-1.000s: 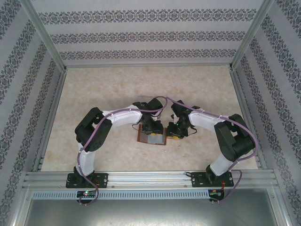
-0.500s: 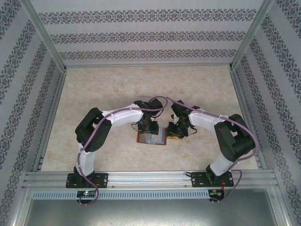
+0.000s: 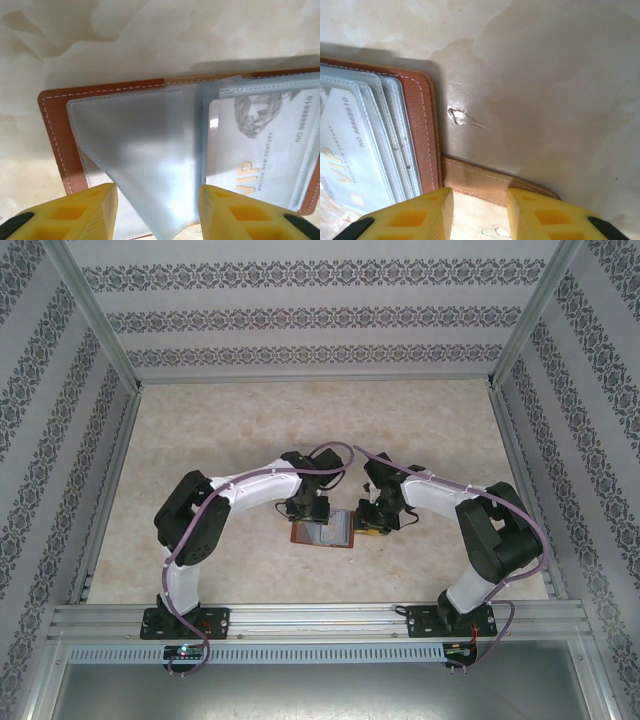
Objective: Take the credit cards out of the card holder
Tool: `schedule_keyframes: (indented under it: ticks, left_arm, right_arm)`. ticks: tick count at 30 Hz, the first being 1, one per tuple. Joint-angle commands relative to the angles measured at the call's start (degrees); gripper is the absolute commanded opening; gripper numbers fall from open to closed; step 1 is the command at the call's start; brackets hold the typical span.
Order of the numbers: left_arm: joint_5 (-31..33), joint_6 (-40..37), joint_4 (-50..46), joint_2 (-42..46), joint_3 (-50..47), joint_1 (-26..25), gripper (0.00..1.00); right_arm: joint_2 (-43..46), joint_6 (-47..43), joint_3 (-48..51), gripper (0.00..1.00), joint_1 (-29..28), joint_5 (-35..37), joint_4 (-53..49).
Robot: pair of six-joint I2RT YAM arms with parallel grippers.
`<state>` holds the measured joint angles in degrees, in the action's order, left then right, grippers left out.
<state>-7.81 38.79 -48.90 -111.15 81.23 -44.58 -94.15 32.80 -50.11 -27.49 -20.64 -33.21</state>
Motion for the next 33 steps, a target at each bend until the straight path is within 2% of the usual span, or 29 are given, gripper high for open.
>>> schedule_keyframes:
  ticks: [1, 20, 33]
  left_arm:
    - [2.11, -0.14, -2.68, 2.91, -0.96, -0.60, 0.46]
    - [3.94, 0.43, -2.30, 5.24, -2.21, -0.33, 0.47]
    - [1.48, 0.57, 0.60, 6.03, -2.92, -0.24, 0.36]
  right_arm:
    - [-0.86, -0.68, 1.59, 0.35, 0.22, 1.05, -1.24]
    - [-0.62, -0.63, 1.07, 0.35, 0.16, 1.44, -2.06]
    - [-0.43, -0.71, 0.80, 0.35, 0.06, 1.57, -2.56]
